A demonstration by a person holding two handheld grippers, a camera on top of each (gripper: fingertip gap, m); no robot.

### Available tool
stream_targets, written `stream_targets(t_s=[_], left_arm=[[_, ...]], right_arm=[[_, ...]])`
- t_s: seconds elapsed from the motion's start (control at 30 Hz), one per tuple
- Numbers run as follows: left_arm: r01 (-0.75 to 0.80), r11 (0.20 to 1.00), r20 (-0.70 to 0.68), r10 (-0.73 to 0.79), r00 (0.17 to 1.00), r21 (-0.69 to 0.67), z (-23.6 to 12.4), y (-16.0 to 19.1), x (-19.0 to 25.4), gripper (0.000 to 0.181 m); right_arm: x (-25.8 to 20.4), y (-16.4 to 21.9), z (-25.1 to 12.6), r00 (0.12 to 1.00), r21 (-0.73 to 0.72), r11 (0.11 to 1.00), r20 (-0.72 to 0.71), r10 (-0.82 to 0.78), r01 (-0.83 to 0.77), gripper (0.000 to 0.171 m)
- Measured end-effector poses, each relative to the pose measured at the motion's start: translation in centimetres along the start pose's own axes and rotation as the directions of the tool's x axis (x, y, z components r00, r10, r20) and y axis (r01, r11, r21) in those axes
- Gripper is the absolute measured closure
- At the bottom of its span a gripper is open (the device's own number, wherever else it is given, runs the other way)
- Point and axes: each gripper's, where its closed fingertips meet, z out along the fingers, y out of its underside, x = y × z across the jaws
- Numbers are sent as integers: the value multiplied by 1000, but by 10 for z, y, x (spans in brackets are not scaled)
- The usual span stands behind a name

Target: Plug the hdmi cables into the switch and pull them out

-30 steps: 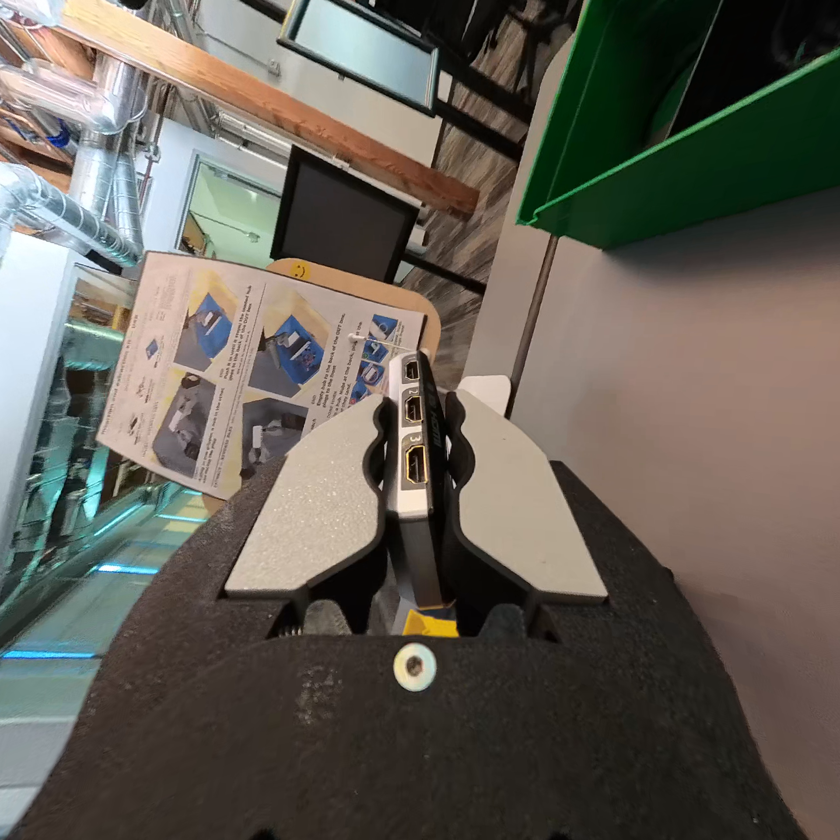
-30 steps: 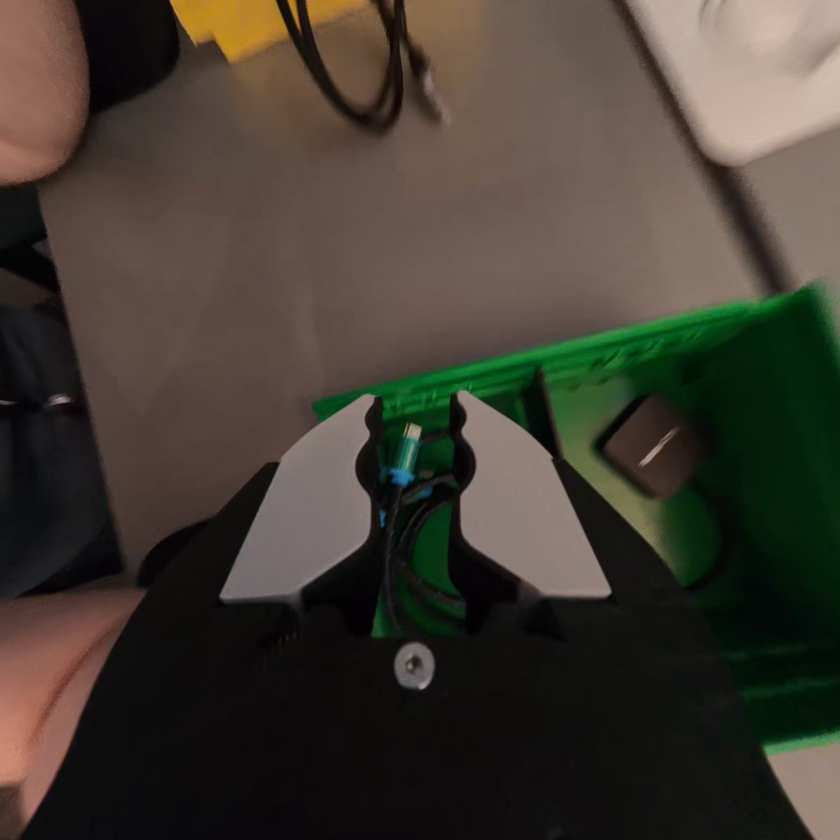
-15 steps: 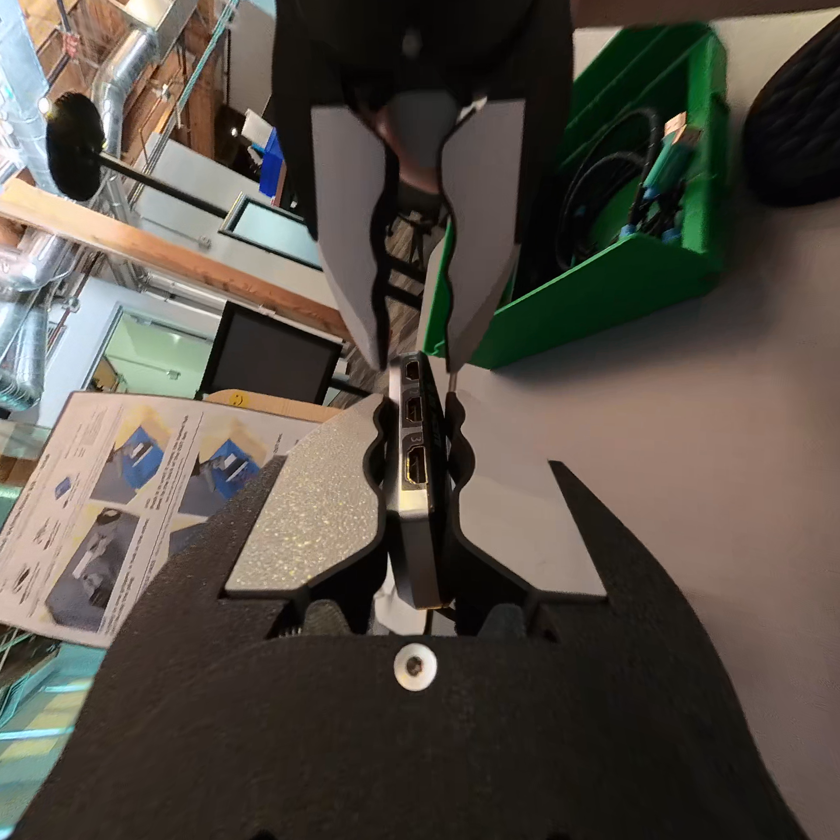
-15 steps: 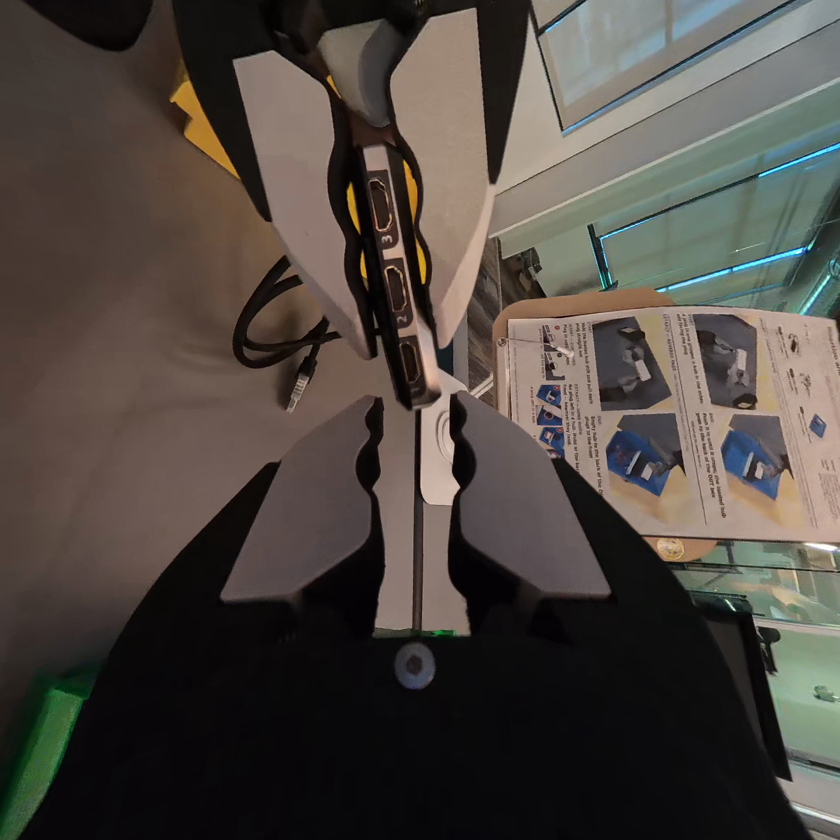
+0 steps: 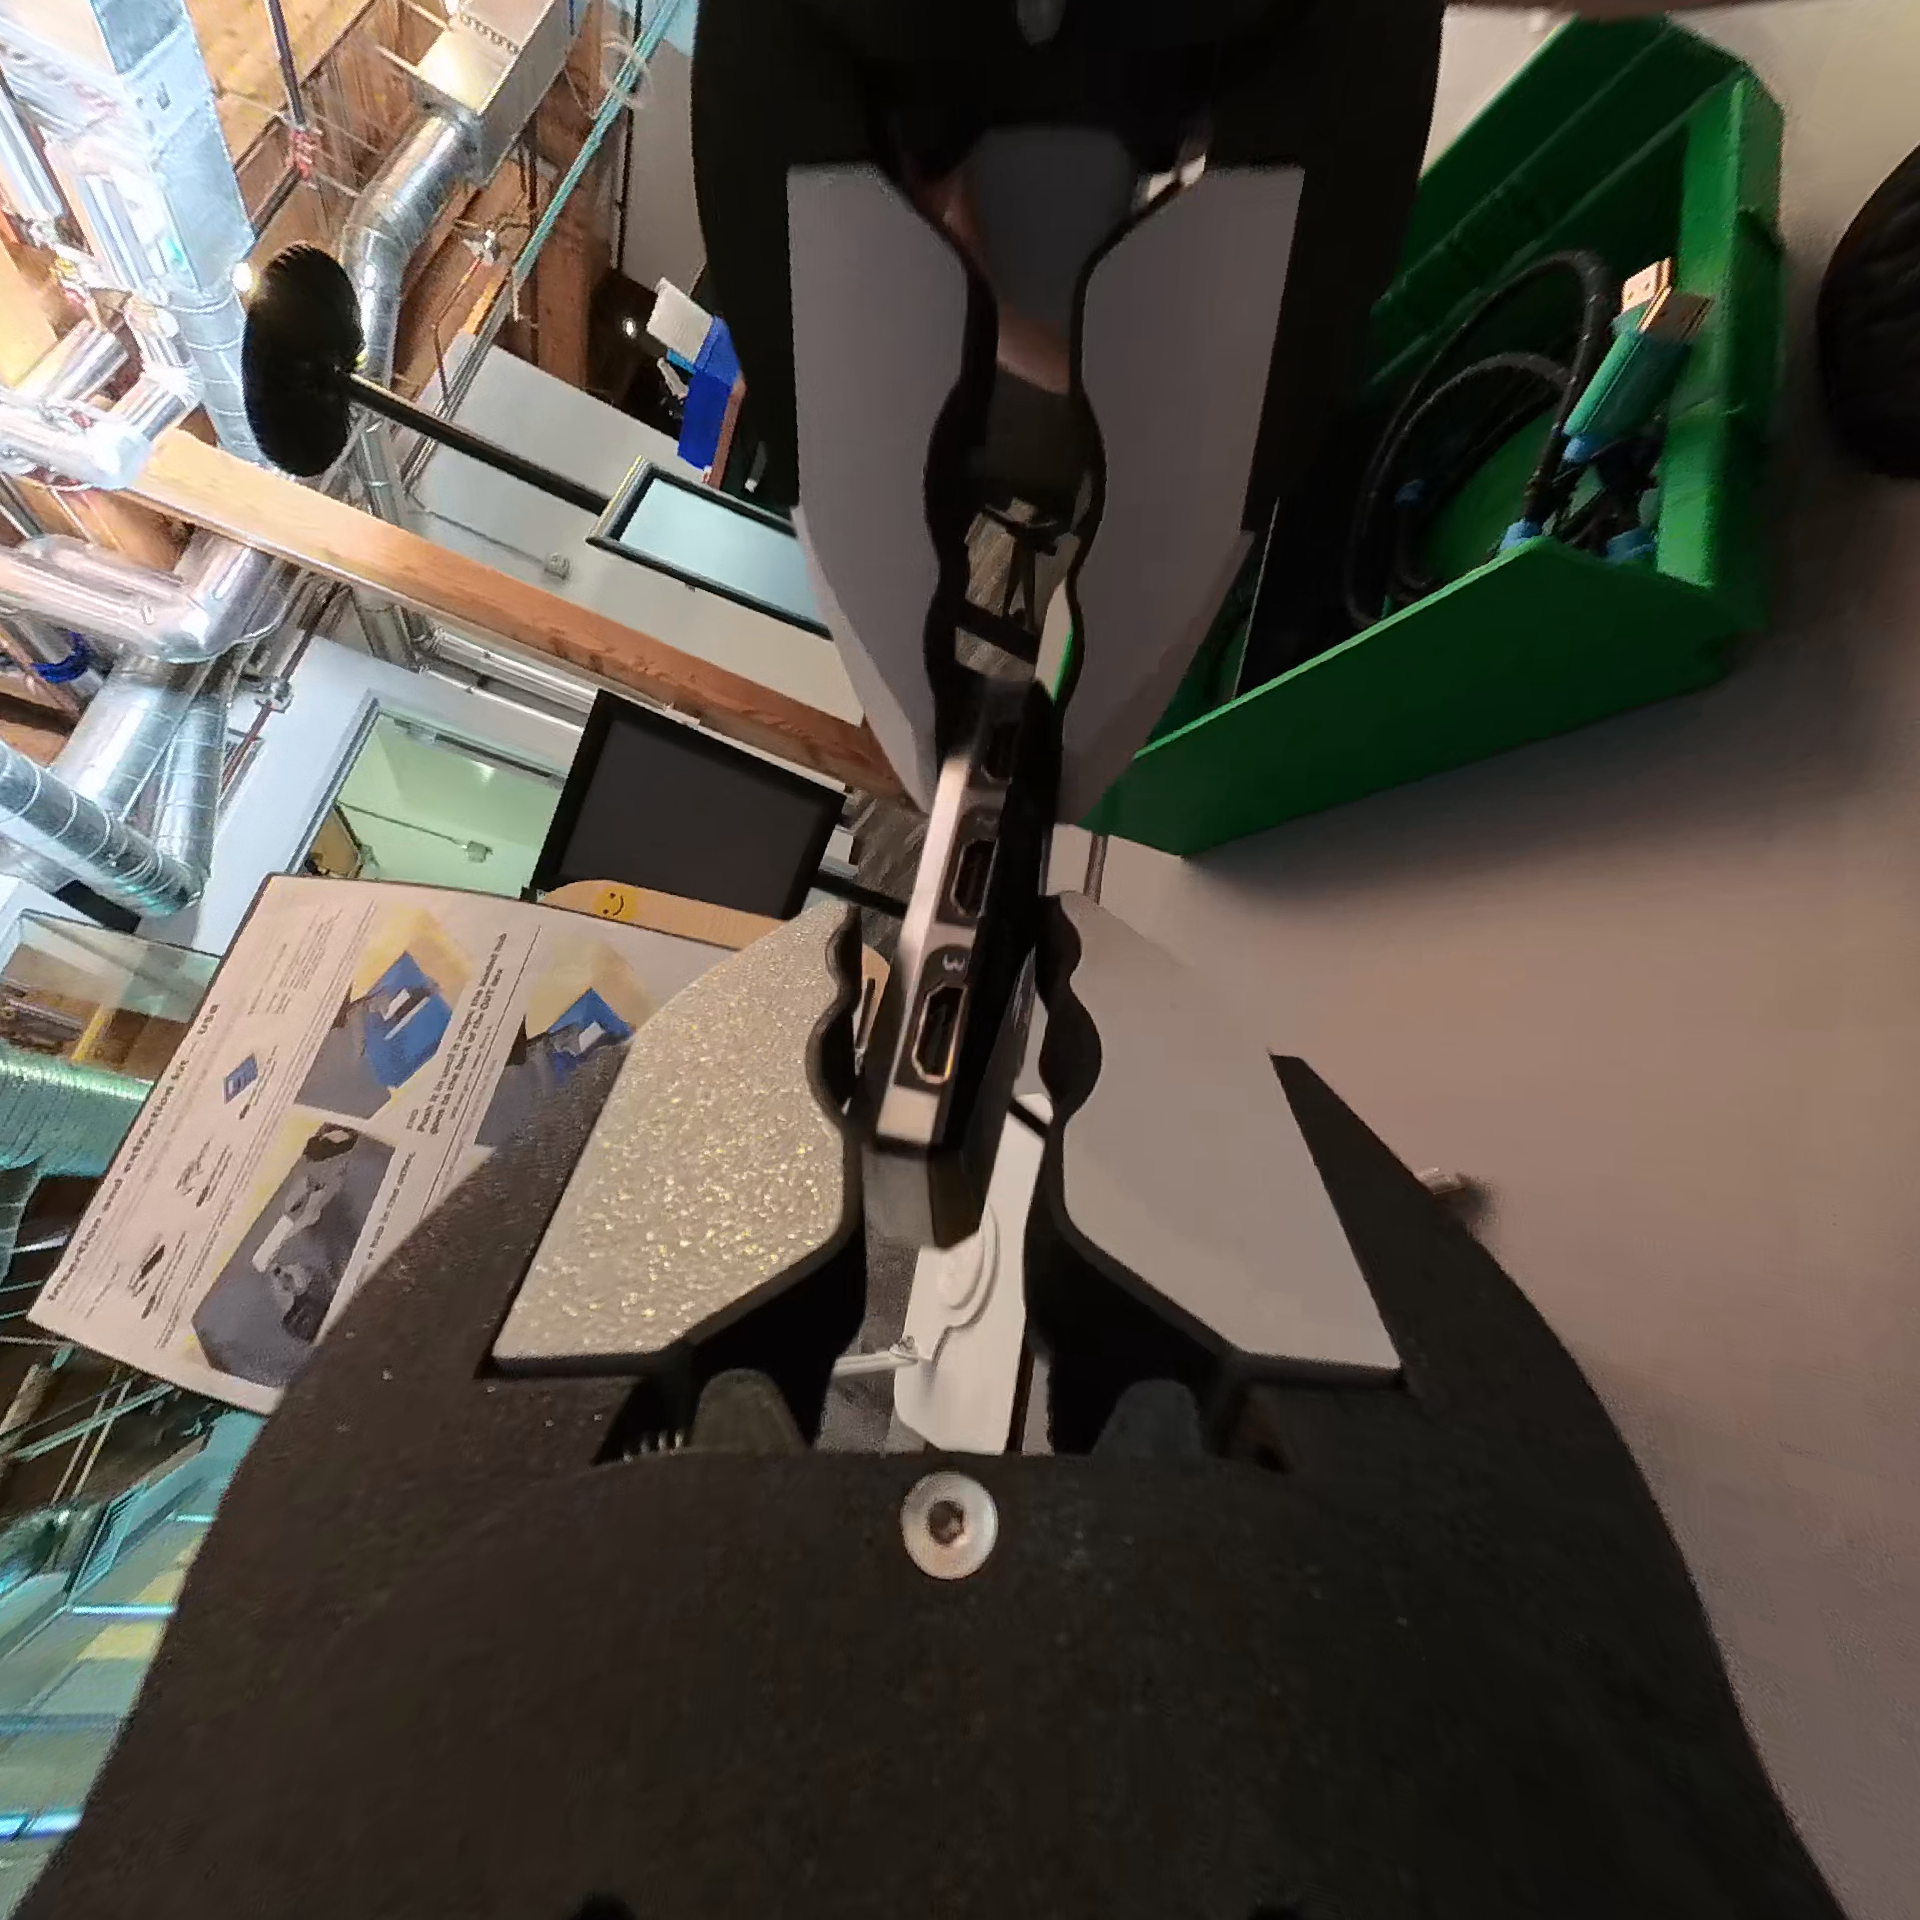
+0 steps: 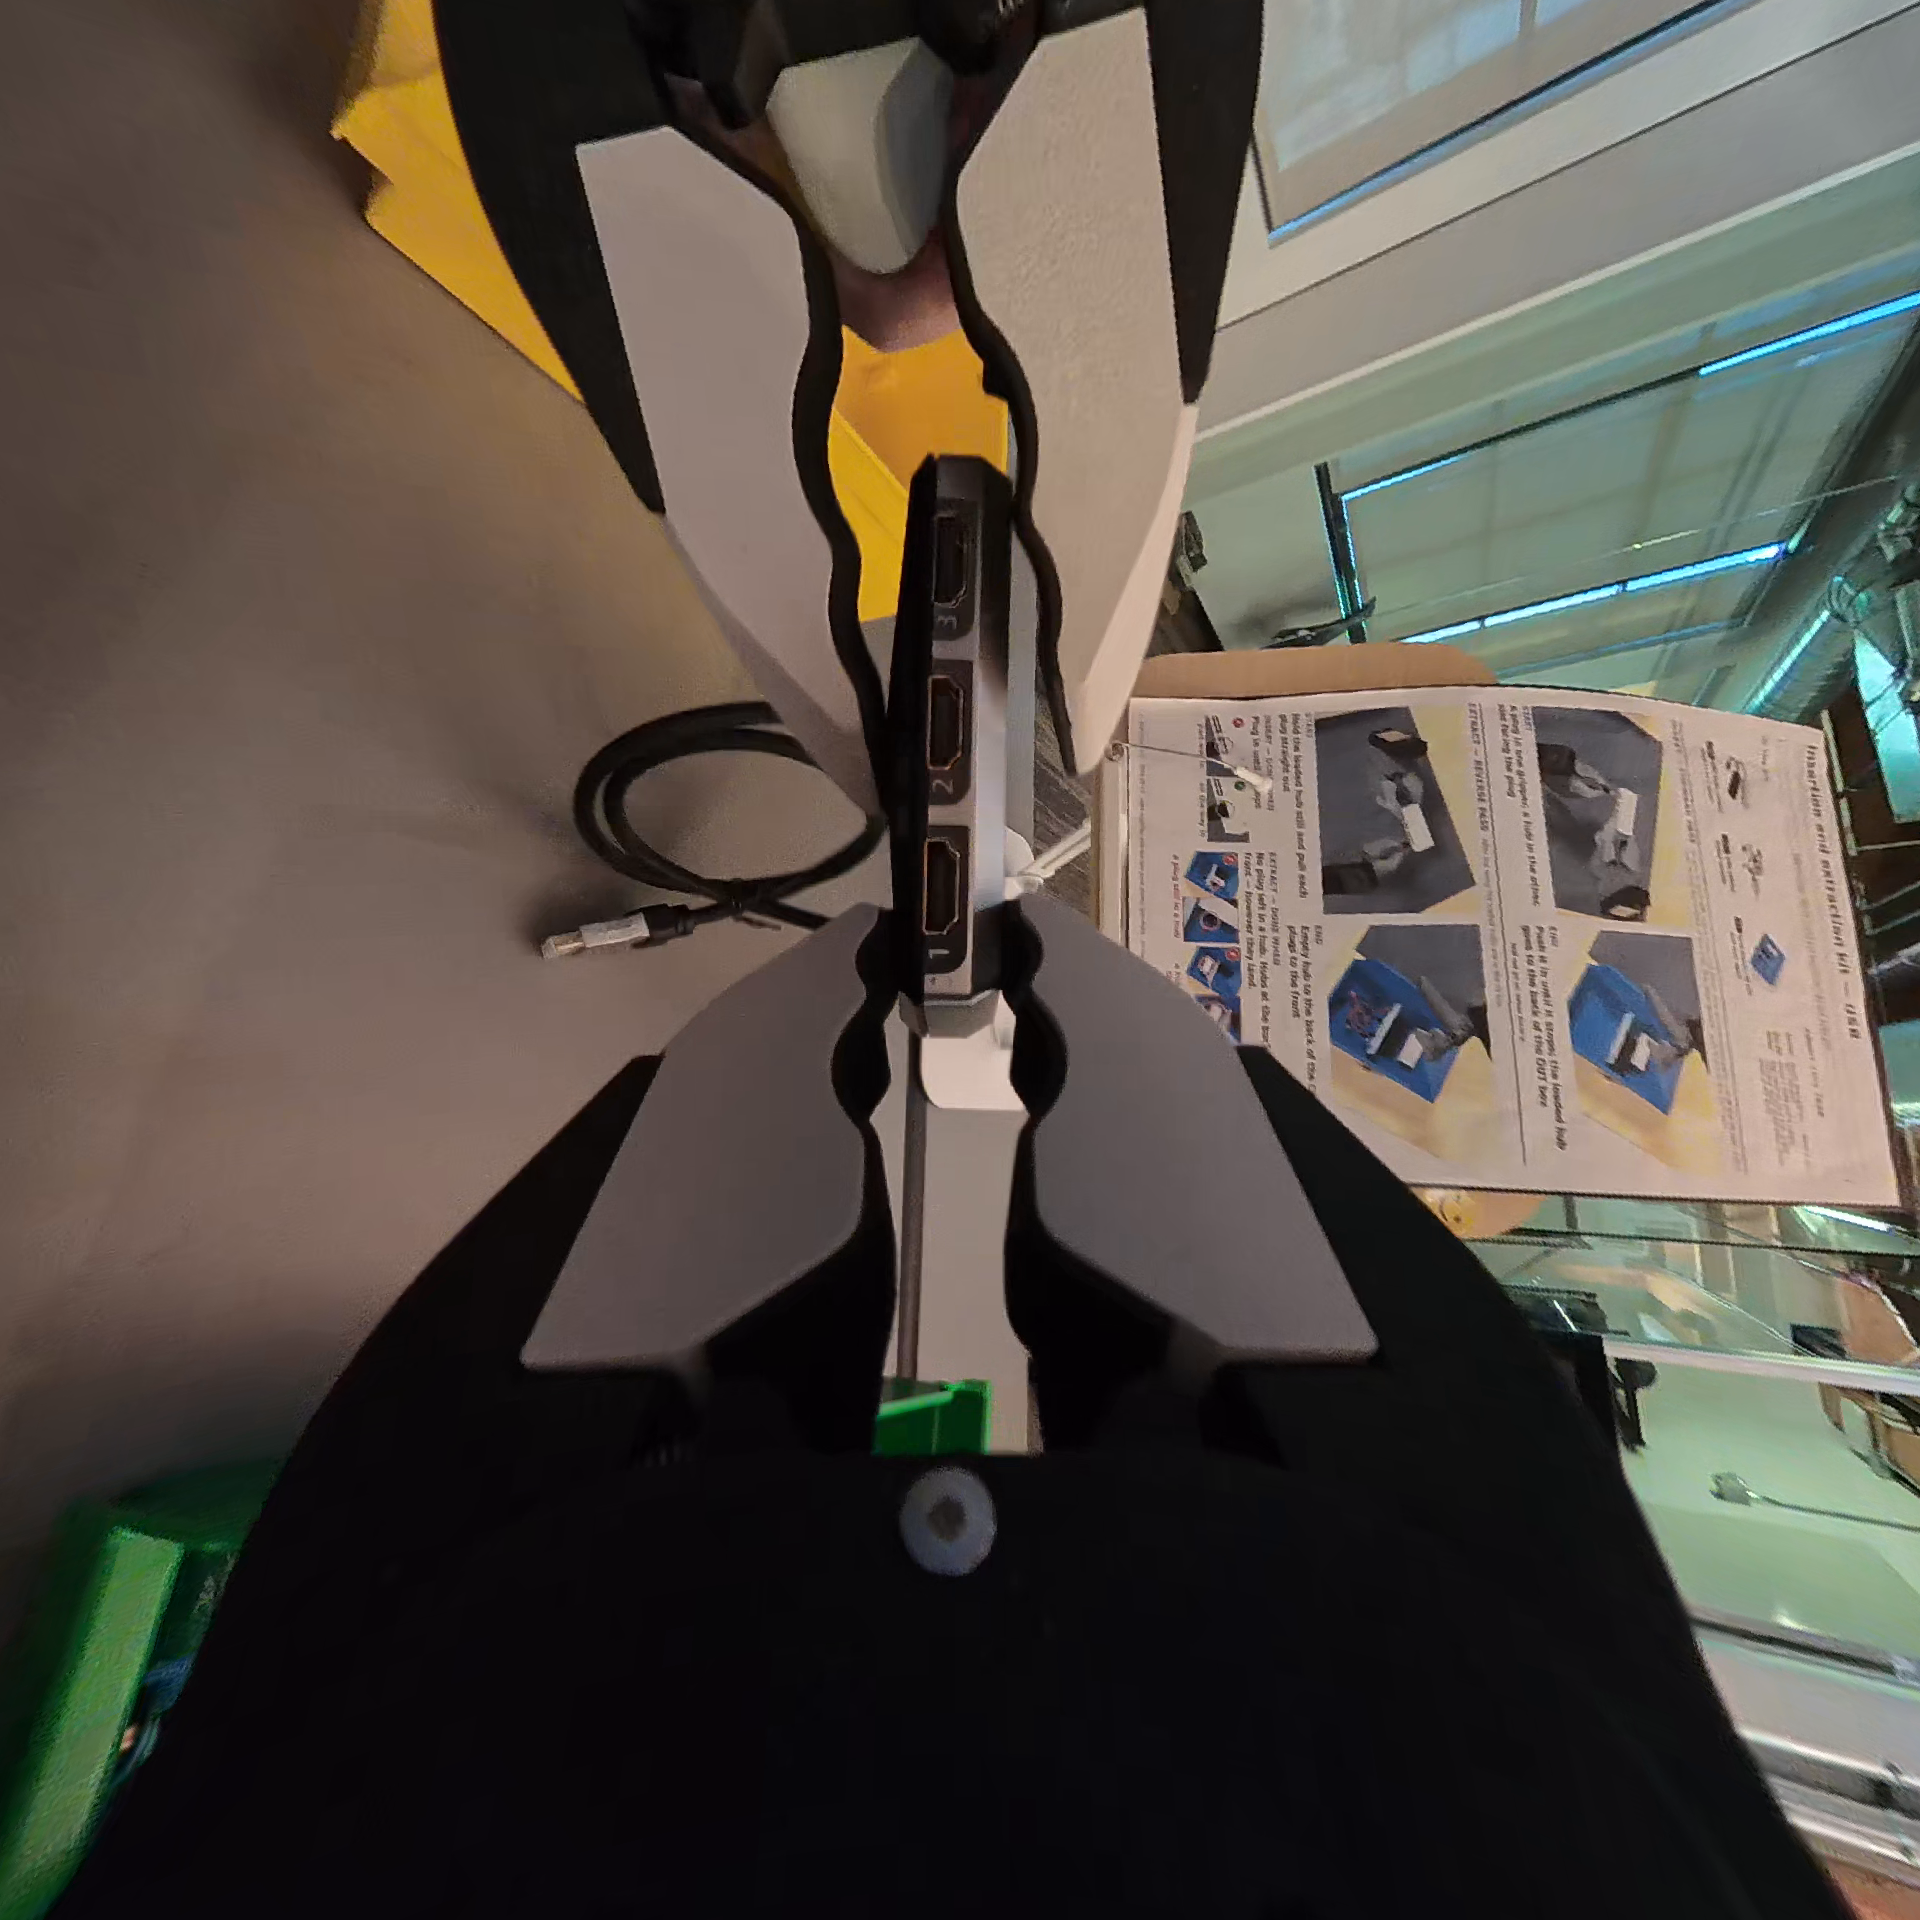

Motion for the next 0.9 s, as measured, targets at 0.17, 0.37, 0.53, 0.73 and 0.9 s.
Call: stream_targets(t_s=[0.17, 0.37, 0.53, 0.73, 0.9], left_arm=[[4, 999, -4, -4, 1000, -33, 1, 11, 0, 153], [-52, 996, -10, 51, 999, -66, 3, 10, 4, 159], [-59, 996, -25, 57, 998, -74, 6, 7, 8, 160], [-61, 997, -38, 59, 998, -51, 7, -1, 12, 160], [-38, 997, -37, 35, 999, -65, 8, 0, 11, 158]], right_arm=[[3, 7, -5, 1000, -47, 999, -13, -28, 27, 150], [5, 11, -4, 998, -71, 997, -40, -41, 38, 149], [-1, -5, 0, 999, -9, 1000, -20, -27, 27, 145], [-6, 3, 13, 998, -73, 995, -19, -62, 61, 144], [-4, 5, 14, 998, -82, 995, -21, -57, 55, 148]])
